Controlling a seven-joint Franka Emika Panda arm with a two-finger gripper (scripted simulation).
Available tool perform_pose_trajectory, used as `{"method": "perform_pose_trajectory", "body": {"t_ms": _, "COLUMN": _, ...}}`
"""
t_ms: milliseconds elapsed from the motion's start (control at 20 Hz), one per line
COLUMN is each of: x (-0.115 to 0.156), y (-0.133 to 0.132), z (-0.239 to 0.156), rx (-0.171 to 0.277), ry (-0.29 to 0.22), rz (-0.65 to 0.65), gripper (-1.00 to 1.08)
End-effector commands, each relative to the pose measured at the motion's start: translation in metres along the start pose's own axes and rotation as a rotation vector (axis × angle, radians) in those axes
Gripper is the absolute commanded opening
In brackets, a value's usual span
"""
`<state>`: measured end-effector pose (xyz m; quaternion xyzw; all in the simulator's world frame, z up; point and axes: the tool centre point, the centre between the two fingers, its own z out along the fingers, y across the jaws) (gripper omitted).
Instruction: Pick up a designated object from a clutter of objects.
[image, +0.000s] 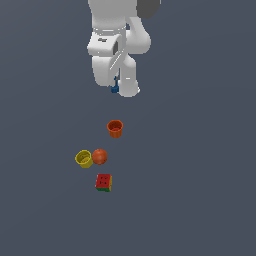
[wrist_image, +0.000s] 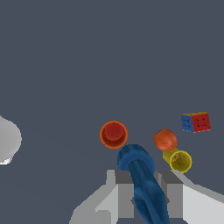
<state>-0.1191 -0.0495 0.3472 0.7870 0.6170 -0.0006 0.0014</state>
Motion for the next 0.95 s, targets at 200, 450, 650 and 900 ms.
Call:
{"method": "perform_pose_trajectory", "body": {"t_ms": 200, "x": 0.012, "y": -0.009, "z": -0.037, "rx": 0.001, "ry": 0.002, "rz": 0.0, "gripper": -1.0}}
{"method": "perform_pose_trajectory", "body": {"t_ms": 450, "x": 0.017, "y": -0.012, "z": -0.052, "rx": 0.001, "ry": 0.002, "rz": -0.001, "gripper": -1.0}}
{"method": "perform_pose_trajectory", "body": {"t_ms": 650, "x": 0.018, "y": -0.012, "z": -0.055, "rx": 0.001, "ry": 0.002, "rz": -0.001, "gripper": -1.0}}
{"method": "perform_pose_trajectory", "body": {"t_ms": 900, "x": 0.017, "y": -0.01, "z": -0.052, "rx": 0.001, "ry": 0.003, "rz": 0.0, "gripper": -1.0}}
